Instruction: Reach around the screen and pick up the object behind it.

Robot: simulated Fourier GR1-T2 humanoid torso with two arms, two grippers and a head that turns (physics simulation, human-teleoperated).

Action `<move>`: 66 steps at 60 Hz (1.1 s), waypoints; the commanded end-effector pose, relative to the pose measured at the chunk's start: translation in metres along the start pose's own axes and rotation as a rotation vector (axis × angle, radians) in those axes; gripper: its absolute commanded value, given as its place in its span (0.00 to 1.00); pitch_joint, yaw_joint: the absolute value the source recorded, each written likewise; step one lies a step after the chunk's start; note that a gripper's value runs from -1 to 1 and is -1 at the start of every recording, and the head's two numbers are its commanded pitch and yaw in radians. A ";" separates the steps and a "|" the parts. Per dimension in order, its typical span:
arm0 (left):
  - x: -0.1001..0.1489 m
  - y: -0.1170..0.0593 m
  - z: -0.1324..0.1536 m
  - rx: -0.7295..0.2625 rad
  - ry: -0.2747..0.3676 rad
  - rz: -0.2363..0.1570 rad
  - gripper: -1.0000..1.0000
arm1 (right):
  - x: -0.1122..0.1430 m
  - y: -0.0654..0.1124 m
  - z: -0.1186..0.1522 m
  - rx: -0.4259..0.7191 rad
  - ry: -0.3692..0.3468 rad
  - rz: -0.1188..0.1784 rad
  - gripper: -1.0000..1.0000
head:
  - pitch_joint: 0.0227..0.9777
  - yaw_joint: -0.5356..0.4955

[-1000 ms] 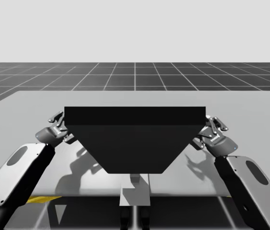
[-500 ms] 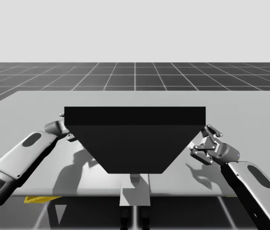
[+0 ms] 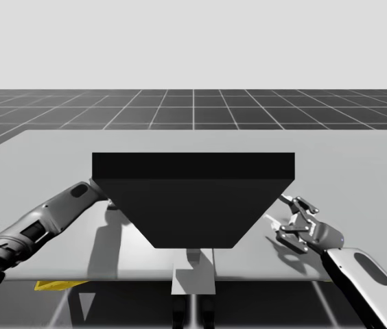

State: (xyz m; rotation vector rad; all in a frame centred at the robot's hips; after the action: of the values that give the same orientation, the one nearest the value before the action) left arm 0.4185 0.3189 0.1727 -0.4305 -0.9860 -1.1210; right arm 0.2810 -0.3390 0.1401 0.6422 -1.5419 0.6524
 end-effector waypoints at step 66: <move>0.013 0.007 -0.015 -0.111 -0.522 -0.040 0.00 | -0.037 -0.017 -0.073 0.047 0.118 -0.054 0.00 | 0.18 0.46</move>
State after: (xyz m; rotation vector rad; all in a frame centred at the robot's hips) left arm 0.4286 0.3097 0.1803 -0.3529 -0.8056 -1.2610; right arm 0.3410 -0.3019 0.1113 0.6644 -1.4127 0.6752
